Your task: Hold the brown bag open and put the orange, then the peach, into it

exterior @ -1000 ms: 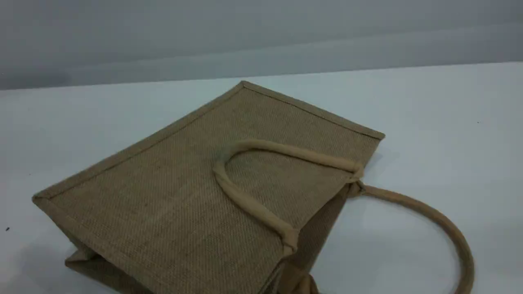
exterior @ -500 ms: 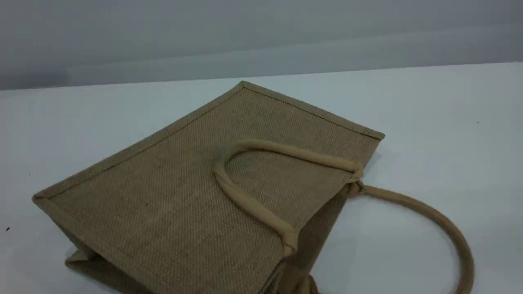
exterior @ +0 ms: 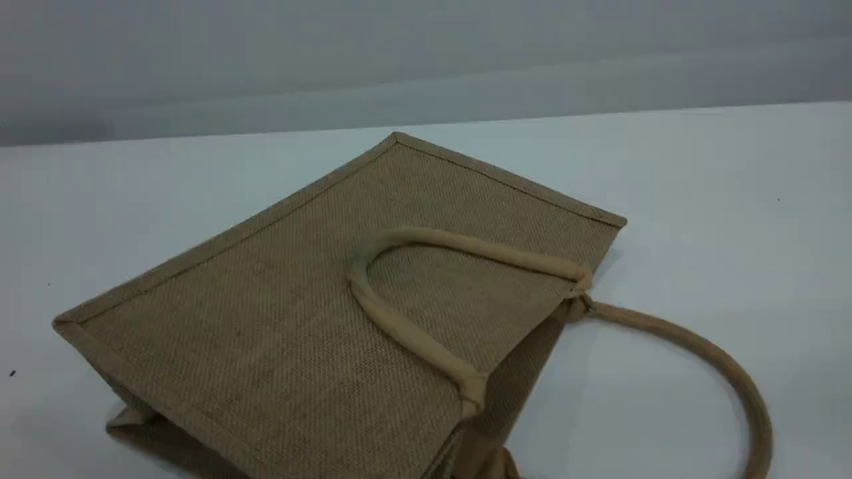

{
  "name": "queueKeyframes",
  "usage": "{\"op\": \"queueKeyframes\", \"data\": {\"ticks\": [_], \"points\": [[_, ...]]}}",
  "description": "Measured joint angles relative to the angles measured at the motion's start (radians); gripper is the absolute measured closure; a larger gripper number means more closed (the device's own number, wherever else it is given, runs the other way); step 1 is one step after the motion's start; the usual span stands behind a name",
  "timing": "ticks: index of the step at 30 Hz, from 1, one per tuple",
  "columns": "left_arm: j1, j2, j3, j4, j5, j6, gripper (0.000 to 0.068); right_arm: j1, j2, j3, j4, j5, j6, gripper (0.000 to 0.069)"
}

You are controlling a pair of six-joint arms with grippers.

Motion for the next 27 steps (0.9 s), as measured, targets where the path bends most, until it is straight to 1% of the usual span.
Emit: {"op": "queueKeyframes", "data": {"ticks": [5,11,23,27], "points": [[0.000,-0.015,-0.002,0.000,-0.005,-0.002,0.0225,0.000,-0.047,0.000,0.000,0.001,0.000,0.0216],[0.000,-0.014,-0.002,0.001,-0.003,-0.002,0.0225,0.000,-0.148,0.000,0.000,0.002,-0.001,0.0216],[0.001,-0.015,-0.004,0.001,-0.003,-0.001,0.0225,0.000,-0.147,0.000,0.000,0.001,-0.001,0.0216],[0.034,-0.041,-0.004,0.000,-0.003,-0.001,0.0225,0.000,-0.147,0.000,0.000,-0.001,-0.001,0.0216]]}}
